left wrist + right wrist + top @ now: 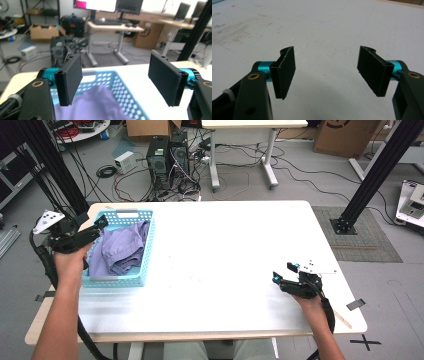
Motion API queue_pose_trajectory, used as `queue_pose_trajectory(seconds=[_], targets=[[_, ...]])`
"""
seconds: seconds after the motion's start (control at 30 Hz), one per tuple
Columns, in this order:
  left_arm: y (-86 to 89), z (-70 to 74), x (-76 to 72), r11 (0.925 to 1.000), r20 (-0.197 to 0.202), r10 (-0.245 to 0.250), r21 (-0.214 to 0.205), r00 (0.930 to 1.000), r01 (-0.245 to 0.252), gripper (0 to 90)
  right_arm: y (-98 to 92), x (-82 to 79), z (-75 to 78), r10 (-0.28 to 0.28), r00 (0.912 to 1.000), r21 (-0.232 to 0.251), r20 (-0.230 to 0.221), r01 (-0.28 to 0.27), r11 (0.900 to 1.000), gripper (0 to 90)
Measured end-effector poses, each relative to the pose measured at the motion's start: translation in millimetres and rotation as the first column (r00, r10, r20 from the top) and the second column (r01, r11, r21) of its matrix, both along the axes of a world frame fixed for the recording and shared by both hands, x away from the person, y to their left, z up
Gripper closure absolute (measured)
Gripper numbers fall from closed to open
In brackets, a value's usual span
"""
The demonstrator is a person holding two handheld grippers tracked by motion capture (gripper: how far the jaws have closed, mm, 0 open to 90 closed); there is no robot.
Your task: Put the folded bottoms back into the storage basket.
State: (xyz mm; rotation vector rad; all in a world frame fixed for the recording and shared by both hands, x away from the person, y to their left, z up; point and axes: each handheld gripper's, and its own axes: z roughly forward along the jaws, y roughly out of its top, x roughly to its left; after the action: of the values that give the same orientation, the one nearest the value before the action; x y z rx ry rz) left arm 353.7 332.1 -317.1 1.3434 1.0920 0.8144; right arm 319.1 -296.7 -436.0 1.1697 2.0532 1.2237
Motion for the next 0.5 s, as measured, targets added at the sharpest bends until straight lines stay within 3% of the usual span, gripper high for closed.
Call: queue_pose_trajectory(seconds=[0.2, 0.5], targets=[[-43.0, -7.9, -5.9, 0.9982, 0.047, -0.059, -0.009, 0.9971, 0.059, 22.1, -4.3, 1.6, 0.9, -0.010, 0.9999, 0.011, 0.002, 0.010, 0.9999, 28.7], [-114.4, -31.3, -13.2, 0.9824, 0.042, -0.183, 0.046, 0.9822, 0.181, 22.1, -5.2, 3.1, 2.0, -0.013, 0.9999, 0.005, 0.003, 0.013, 0.9999, 27.0]])
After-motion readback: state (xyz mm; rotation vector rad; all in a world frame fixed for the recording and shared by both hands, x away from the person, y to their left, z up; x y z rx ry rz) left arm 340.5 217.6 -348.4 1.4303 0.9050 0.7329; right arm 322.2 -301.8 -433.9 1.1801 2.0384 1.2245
